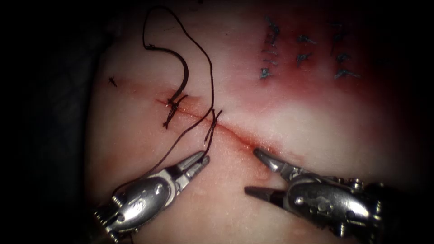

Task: Wound Closure
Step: With the left tool grab the suture tail.

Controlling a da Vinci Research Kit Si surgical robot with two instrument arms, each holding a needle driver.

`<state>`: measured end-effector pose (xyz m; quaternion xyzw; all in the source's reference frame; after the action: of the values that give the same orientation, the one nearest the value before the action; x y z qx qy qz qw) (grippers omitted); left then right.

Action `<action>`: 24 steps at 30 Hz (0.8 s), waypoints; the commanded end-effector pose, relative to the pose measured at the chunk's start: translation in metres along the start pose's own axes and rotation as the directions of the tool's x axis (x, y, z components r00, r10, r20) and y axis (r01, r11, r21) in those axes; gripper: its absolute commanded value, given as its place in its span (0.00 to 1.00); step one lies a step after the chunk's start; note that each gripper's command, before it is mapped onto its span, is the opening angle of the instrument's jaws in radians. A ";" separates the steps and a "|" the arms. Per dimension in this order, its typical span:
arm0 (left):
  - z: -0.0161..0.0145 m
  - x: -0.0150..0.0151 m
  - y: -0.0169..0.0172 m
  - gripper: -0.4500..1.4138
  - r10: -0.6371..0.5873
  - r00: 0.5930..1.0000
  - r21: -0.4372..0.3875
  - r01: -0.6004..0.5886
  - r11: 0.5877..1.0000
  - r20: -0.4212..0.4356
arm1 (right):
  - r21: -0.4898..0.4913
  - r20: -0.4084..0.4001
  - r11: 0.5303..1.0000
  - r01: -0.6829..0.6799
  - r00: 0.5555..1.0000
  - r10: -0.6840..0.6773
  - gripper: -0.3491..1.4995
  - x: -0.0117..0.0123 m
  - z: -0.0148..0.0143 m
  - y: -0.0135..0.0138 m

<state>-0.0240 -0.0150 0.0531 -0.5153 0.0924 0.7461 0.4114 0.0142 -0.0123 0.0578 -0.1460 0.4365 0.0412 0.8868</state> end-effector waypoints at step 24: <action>0.0009 0.0015 -0.0030 0.51 0.272 0.958 -0.096 -0.280 0.955 -0.095 | 0.010 -0.021 1.000 0.001 1.000 -0.001 0.92 -0.0009 0.0012 0.0007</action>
<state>-0.0219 -0.0121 0.0528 -0.5485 0.1401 0.7797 0.2676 0.0139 -0.0115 0.0586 -0.1423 0.4453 0.0380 0.8832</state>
